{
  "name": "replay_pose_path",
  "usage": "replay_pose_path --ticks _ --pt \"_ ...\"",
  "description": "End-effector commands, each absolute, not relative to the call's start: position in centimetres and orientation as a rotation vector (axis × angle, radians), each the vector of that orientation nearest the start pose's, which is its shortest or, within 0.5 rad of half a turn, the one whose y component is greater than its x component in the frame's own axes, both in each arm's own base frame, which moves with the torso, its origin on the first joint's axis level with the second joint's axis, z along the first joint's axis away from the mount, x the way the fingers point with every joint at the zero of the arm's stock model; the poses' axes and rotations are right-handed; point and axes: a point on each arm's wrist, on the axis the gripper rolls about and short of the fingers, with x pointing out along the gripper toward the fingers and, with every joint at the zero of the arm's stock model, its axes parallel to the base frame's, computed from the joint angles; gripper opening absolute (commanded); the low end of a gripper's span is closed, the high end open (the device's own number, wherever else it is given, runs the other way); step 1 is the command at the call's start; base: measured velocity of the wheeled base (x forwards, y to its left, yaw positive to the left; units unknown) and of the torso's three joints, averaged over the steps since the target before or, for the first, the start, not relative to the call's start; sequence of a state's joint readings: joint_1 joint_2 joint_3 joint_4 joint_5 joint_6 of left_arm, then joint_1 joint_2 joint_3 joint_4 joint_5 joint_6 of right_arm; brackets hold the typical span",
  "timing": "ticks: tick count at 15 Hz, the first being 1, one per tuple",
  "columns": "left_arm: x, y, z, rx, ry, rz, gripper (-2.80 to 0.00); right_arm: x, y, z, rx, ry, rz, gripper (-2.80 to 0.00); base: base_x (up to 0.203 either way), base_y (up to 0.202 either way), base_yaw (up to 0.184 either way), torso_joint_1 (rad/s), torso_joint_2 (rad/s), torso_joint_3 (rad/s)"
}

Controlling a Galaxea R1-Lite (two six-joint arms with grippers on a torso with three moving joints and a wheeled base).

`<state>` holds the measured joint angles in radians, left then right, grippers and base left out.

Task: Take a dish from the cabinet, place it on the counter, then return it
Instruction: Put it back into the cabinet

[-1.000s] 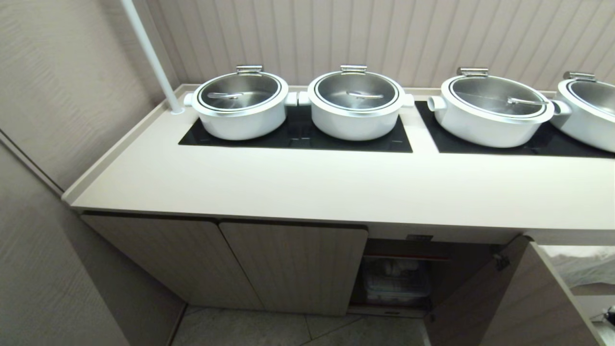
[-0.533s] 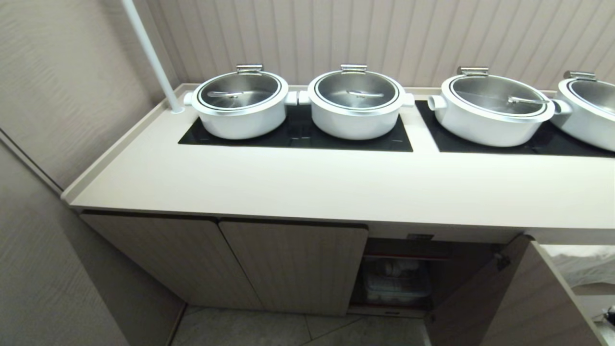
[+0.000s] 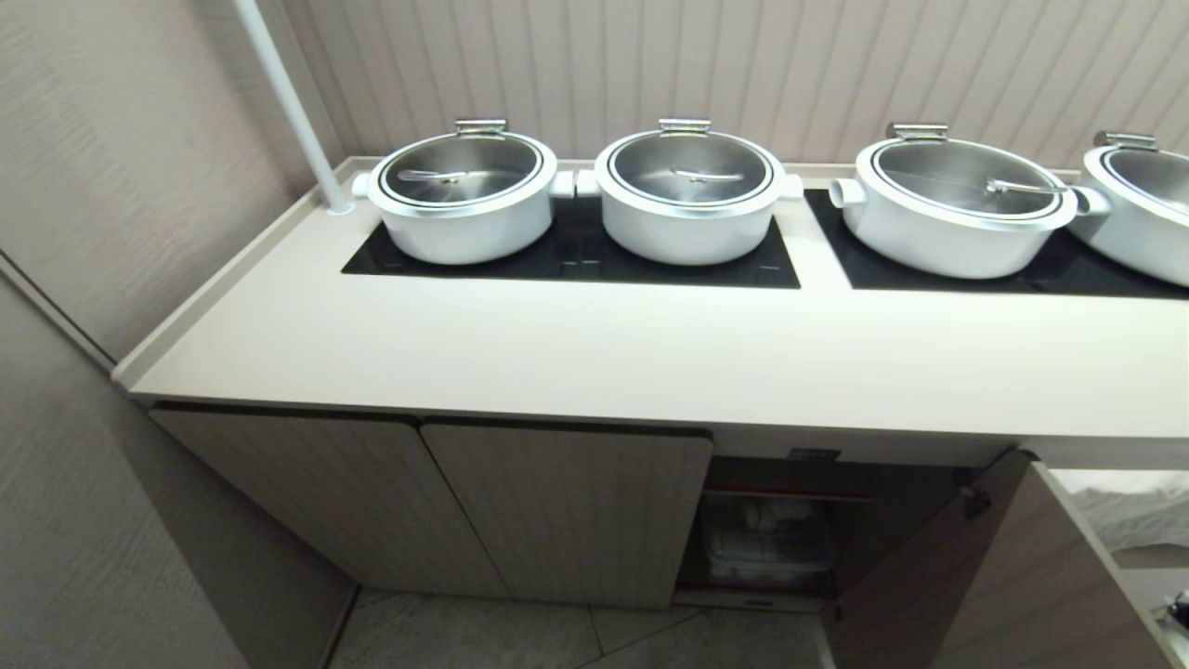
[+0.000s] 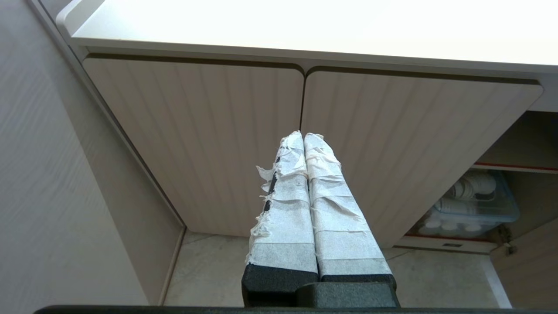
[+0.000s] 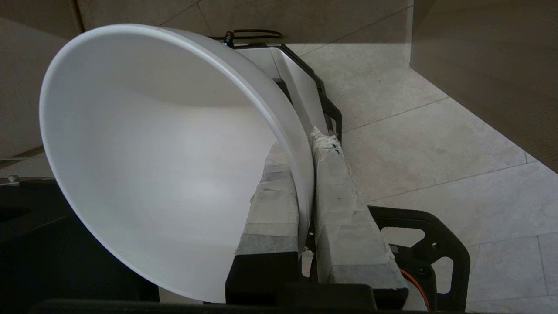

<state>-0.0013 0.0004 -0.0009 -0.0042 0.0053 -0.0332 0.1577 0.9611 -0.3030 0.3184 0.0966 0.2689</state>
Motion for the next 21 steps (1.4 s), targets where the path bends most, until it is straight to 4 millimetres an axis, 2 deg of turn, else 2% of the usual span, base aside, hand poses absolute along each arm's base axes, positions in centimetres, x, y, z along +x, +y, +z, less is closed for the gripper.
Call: replay_pose_path --ticks 1,11,14,21 --pt "-2.3 0.0 7.6 -0.034 -0.005 0.003 -2.80 6.9 1.3 11.4 0.216 1.008 0.102 -2.80 0.000 0.000 0.000 -0.080 0.16 0.084" --pt "-2.3 0.0 7.6 -0.034 -0.006 0.004 -2.80 6.9 1.3 11.3 0.214 0.997 0.105 -2.80 0.000 0.000 0.000 -0.066 0.14 0.077" --pt "-2.3 0.0 7.6 -0.034 -0.006 0.004 -2.80 6.7 1.3 10.3 0.212 0.995 0.101 -2.80 0.000 0.000 0.000 -0.080 0.18 0.091" --pt "-2.3 0.0 7.6 -0.034 -0.005 0.005 -2.80 6.8 1.3 10.3 0.210 0.996 0.101 -2.80 0.000 0.000 0.000 -0.109 0.23 0.118"
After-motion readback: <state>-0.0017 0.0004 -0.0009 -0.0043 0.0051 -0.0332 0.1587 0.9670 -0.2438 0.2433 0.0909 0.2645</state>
